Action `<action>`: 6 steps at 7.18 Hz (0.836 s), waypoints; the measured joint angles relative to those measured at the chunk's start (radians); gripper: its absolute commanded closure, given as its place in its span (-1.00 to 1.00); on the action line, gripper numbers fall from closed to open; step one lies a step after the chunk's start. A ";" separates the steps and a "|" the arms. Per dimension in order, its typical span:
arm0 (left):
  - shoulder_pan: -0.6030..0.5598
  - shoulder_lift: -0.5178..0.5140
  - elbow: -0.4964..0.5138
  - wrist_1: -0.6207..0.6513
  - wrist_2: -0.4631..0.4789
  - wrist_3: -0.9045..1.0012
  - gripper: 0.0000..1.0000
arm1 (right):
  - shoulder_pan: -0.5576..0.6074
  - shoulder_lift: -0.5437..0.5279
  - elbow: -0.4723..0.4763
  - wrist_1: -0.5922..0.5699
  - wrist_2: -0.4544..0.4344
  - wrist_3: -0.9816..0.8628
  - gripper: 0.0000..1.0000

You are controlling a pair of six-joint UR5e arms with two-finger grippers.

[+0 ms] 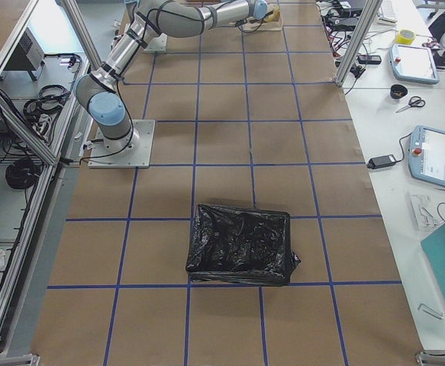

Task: Sweep and dump trash in nearest bin
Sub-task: 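Sweep the potato toy into the dustpan with the right gripper's brush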

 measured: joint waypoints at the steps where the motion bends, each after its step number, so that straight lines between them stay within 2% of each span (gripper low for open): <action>1: 0.000 0.001 0.000 0.000 -0.001 -0.009 1.00 | -0.006 -0.029 0.005 0.036 0.005 0.060 1.00; 2: 0.000 0.003 0.000 -0.001 -0.002 -0.018 1.00 | -0.016 -0.052 0.009 0.083 0.005 0.098 1.00; 4: 0.000 0.015 0.001 -0.009 -0.002 -0.034 1.00 | -0.059 -0.112 0.024 0.247 -0.008 0.125 1.00; 5: 0.003 0.026 0.002 -0.025 -0.004 -0.043 1.00 | -0.081 -0.166 0.061 0.335 -0.055 0.133 1.00; 6: 0.009 0.039 0.004 -0.054 -0.017 -0.054 1.00 | -0.095 -0.234 0.140 0.382 -0.132 0.149 1.00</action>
